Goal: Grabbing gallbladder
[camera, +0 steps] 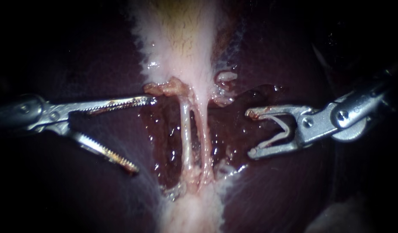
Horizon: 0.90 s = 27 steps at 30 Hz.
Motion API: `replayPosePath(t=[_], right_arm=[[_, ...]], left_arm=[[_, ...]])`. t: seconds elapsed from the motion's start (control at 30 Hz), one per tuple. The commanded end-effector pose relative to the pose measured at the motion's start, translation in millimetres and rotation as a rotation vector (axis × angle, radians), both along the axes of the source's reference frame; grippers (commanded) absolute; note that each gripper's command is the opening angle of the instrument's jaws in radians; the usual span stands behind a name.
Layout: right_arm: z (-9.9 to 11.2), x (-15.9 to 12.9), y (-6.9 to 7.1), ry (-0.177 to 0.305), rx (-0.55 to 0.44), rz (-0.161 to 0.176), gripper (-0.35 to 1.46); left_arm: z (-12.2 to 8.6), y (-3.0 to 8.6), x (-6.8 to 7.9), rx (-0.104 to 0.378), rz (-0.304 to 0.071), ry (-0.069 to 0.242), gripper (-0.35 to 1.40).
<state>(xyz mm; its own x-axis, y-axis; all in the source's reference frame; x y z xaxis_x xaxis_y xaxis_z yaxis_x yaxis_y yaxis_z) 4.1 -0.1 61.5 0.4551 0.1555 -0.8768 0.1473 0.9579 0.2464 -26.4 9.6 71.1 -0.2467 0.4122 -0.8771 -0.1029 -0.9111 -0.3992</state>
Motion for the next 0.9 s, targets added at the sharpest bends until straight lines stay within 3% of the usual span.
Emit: replayPosePath(t=[0.03,0.07,0.2,0.23,0.37,0.43,0.53,0.67,0.77,0.9], right_arm=[[0.0,0.0,0.0,0.0,0.0,0.0,0.5],[0.0,0.0,0.0,0.0,0.0,0.0,0.5],[0.0,0.0,0.0,0.0,0.0,0.0,0.5],[0.0,0.0,0.0,0.0,0.0,0.0,0.5],[0.0,0.0,0.0,0.0,0.0,0.0,0.5],[0.0,0.0,0.0,0.0,0.0,0.0,0.5],[0.0,0.0,0.0,0.0,0.0,0.0,0.5],[0.0,0.0,0.0,0.0,0.0,0.0,0.5],[0.0,0.0,0.0,0.0,0.0,0.0,0.5],[-0.1,0.0,0.0,0.002,0.001,-0.003,0.5]], left_arm=[[0.0,0.0,0.0,0.0,0.0,0.0,1.23],[0.0,0.0,0.1,-0.006,0.002,0.0,1.23],[-0.4,0.4,0.4,0.059,-0.019,-0.002,1.23],[-0.7,0.7,0.7,0.086,-0.039,0.004,1.21],[-2.1,2.7,1.6,0.113,-0.063,0.01,1.16],[-2.7,3.8,1.9,0.122,-0.063,0.028,1.11],[-3.3,5.4,2.0,0.147,-0.043,0.08,1.11],[-2.3,6.5,0.6,0.164,-0.011,0.161,1.09],[-0.5,7.3,-1.4,0.16,-0.024,0.18,1.08],[1.6,7.4,-2.5,0.15,-0.033,0.208,1.03]])
